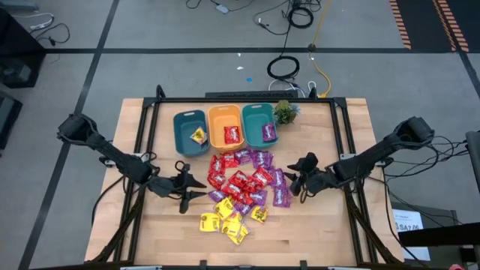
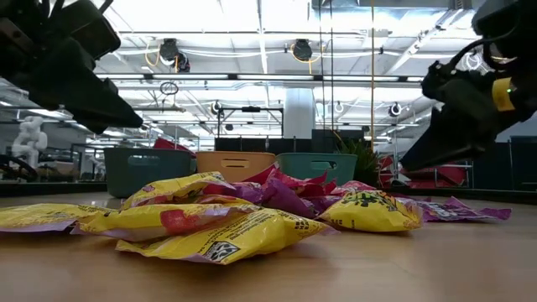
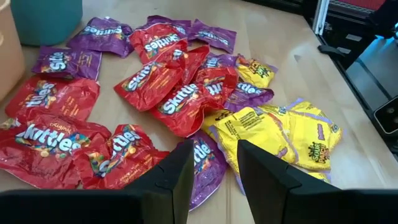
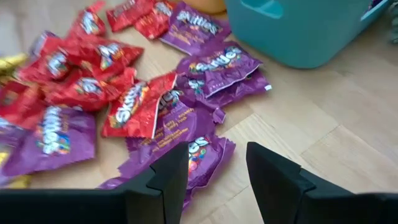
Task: Sort candy
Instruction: Put the purple candy into the green bin
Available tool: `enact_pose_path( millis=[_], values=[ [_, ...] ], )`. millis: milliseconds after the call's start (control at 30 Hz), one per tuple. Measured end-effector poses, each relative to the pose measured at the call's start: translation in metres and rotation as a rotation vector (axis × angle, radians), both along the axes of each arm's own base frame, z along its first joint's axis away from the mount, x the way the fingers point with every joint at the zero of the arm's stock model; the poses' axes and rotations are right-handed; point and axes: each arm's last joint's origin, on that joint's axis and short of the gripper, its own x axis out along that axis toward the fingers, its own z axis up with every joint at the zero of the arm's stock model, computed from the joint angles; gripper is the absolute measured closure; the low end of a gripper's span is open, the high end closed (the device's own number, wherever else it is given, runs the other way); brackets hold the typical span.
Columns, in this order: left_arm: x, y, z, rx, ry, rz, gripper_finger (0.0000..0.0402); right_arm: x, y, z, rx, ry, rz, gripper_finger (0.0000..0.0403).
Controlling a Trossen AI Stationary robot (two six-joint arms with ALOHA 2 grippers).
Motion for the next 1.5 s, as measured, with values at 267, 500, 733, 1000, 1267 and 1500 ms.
enact_pose_path(
  millis=[267,500,733,1000,1267,1500],
  values=[
    [0.000,0.000,-0.001,0.001,0.003,0.001,0.0269,0.023,0.004,-0.017,-0.063,0.124,-0.009,0.0250],
    [0.000,0.000,0.000,-0.001,-0.002,0.001,0.0269,0.035,0.005,-0.041,-0.027,0.192,-0.059,0.0251],
    [0.000,0.000,0.000,-0.002,-0.002,0.001,0.0269,0.043,0.008,-0.045,-0.042,0.220,-0.038,0.0311],
    [0.001,0.000,0.001,-0.008,-0.009,0.002,0.0269,0.039,0.008,-0.036,-0.023,0.233,0.000,0.0395],
    [0.001,-0.001,0.001,-0.011,-0.015,0.001,0.0269,0.020,0.002,-0.013,-0.003,0.288,-0.005,0.0403],
    [0.001,-0.001,0.001,-0.010,-0.015,0.001,0.0269,0.006,-0.005,0.018,0.009,0.377,-0.145,0.0402]
  ],
)
